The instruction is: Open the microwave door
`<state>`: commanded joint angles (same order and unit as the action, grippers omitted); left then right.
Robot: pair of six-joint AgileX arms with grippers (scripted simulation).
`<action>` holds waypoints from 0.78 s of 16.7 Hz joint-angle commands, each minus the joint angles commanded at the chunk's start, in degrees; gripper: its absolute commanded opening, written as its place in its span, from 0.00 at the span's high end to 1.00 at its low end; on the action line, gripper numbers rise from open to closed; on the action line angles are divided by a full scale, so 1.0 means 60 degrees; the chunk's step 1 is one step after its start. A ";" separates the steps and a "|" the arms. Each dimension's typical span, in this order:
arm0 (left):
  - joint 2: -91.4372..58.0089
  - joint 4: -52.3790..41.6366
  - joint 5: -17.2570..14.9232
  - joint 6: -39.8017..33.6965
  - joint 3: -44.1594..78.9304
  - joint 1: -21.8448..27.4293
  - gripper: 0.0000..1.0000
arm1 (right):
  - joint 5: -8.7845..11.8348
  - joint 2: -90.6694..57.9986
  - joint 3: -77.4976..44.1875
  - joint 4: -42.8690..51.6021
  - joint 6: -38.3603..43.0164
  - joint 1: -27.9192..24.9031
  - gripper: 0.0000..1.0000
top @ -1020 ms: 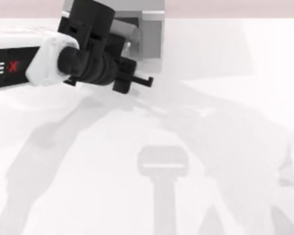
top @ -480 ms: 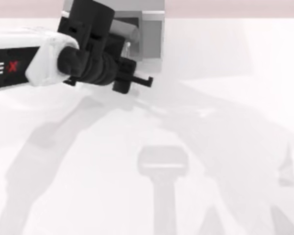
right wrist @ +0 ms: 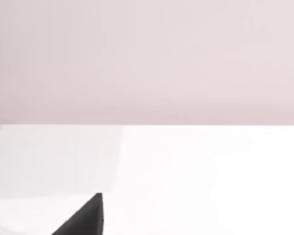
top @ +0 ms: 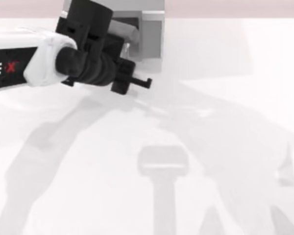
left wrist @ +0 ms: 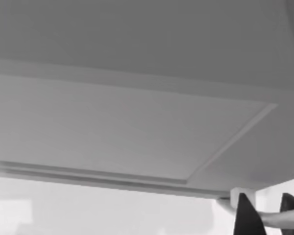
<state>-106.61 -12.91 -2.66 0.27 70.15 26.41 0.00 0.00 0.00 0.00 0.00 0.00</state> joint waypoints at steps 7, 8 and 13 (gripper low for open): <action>0.0219 0.0048 -0.0353 0.0501 -0.0262 -0.0243 1.00 | 0.0000 0.0000 0.0000 0.0000 0.0000 0.0000 0.00; 0.0219 0.0048 -0.0353 0.0501 -0.0262 -0.0243 1.00 | 0.0000 0.0000 0.0000 0.0000 0.0000 0.0000 0.00; 0.0219 0.0048 -0.0353 0.0501 -0.0262 -0.0243 1.00 | 0.0000 0.0000 0.0000 0.0000 0.0000 0.0000 0.00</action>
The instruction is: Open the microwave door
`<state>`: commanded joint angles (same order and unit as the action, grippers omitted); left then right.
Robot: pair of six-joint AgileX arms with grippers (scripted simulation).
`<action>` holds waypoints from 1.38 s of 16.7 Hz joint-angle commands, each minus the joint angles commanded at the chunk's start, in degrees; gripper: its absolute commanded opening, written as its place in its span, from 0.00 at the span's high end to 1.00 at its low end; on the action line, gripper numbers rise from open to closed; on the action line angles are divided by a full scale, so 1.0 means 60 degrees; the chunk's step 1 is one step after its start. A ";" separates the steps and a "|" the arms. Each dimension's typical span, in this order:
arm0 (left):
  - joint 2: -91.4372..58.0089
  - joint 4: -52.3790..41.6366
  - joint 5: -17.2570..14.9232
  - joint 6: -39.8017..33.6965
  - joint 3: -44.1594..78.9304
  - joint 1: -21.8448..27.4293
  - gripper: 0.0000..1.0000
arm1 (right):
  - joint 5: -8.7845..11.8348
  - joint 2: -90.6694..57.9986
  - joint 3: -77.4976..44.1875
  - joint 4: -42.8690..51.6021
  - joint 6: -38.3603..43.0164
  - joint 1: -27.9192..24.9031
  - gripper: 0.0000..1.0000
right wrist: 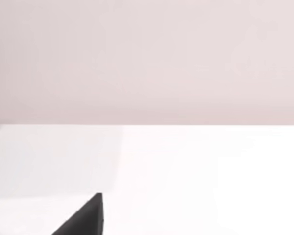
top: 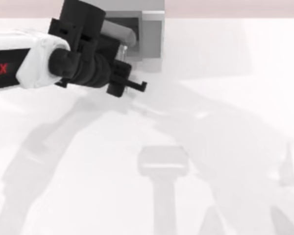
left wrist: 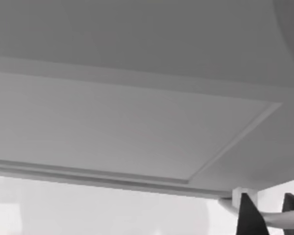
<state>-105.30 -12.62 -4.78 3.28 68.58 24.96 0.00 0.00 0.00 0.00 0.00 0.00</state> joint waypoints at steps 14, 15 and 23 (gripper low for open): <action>0.0000 0.0000 0.0000 0.0000 0.0000 0.0000 1.00 | 0.0000 0.0000 0.0000 0.0000 0.0000 0.0000 0.00; 0.0000 0.0000 0.0000 0.0000 0.0000 0.0000 1.00 | 0.0000 0.0000 0.0000 0.0000 0.0000 0.0000 0.00; 0.0139 -0.0013 -0.0340 0.0335 -0.0157 -0.0116 1.00 | 0.0000 0.0000 0.0000 0.0000 0.0000 0.0000 0.00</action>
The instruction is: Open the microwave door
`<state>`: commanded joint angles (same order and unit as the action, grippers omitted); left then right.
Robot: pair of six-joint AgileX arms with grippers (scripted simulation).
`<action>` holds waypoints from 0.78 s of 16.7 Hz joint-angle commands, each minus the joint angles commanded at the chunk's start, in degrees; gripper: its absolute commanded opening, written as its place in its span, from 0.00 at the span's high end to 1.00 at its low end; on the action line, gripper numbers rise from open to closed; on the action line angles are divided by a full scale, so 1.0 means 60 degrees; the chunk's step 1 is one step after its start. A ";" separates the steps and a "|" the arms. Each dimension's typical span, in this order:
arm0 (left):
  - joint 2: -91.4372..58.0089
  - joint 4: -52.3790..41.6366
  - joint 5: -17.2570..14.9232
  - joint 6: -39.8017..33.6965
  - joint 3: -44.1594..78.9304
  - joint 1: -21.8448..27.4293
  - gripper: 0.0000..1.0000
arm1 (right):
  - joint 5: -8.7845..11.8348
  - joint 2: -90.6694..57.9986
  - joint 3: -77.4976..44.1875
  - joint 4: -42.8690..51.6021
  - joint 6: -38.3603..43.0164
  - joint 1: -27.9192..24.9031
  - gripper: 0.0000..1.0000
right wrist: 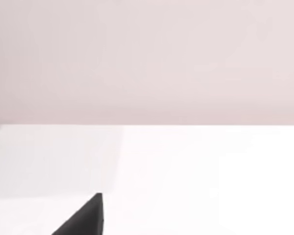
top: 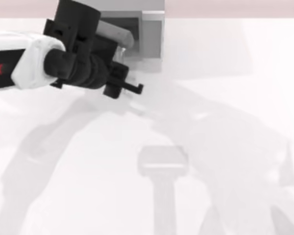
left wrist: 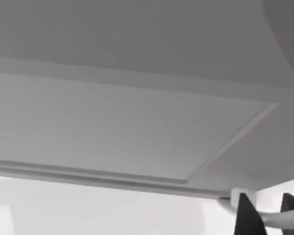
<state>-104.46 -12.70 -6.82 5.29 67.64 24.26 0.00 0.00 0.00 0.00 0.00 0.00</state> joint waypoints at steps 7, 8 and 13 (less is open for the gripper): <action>0.0120 -0.0014 -0.0264 0.0379 -0.0161 -0.0176 1.00 | 0.0000 0.0000 0.0000 0.0000 0.0000 0.0000 0.00; 0.0120 -0.0014 -0.0264 0.0379 -0.0161 -0.0176 1.00 | 0.0000 0.0000 0.0000 0.0000 0.0000 0.0000 0.00; 0.0120 -0.0014 -0.0264 0.0379 -0.0161 -0.0176 1.00 | 0.0000 0.0000 0.0000 0.0000 0.0000 0.0000 0.00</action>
